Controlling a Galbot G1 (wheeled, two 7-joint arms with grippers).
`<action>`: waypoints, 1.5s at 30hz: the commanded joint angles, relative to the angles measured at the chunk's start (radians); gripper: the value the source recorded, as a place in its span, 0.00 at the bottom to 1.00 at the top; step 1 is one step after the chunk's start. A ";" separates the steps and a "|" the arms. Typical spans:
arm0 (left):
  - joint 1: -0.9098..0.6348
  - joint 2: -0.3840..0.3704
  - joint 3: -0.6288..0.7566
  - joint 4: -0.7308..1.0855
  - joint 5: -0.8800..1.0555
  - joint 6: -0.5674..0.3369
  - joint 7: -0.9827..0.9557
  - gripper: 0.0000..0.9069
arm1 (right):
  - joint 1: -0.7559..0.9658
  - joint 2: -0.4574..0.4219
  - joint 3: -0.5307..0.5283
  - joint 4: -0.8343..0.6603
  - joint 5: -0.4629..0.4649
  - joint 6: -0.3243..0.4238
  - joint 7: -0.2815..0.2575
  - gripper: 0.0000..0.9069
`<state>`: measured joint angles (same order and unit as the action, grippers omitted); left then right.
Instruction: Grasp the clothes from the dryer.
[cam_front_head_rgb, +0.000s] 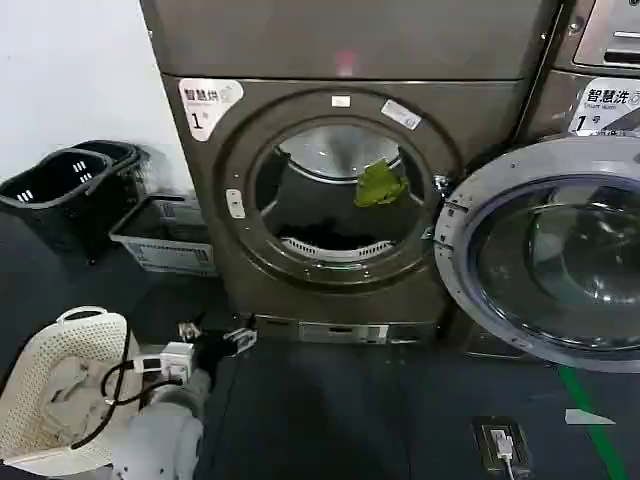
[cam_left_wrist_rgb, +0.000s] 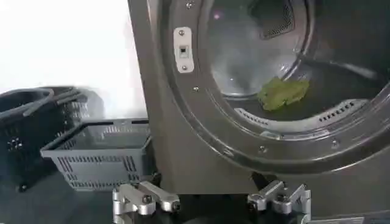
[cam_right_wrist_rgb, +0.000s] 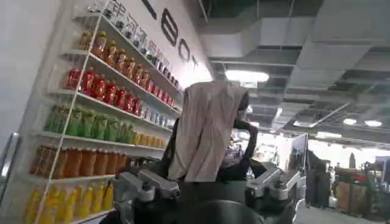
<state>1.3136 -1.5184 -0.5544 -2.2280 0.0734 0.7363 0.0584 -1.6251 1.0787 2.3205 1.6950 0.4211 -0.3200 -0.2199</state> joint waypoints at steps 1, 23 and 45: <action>0.000 0.003 0.000 0.001 0.005 0.049 0.003 1.00 | -0.002 0.001 -0.020 -0.015 0.014 0.074 0.029 1.00; 0.002 -0.003 0.010 0.005 0.011 0.049 -0.001 1.00 | 0.002 0.000 -0.025 -0.021 0.044 0.063 0.066 1.00; 0.009 -0.006 0.018 0.008 0.031 0.049 0.023 1.00 | -0.001 0.012 -0.016 -0.032 0.047 0.063 0.065 1.00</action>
<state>1.3225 -1.5248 -0.5371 -2.2207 0.1005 0.7363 0.0755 -1.6261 1.0902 2.3041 1.6637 0.4670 -0.2585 -0.1557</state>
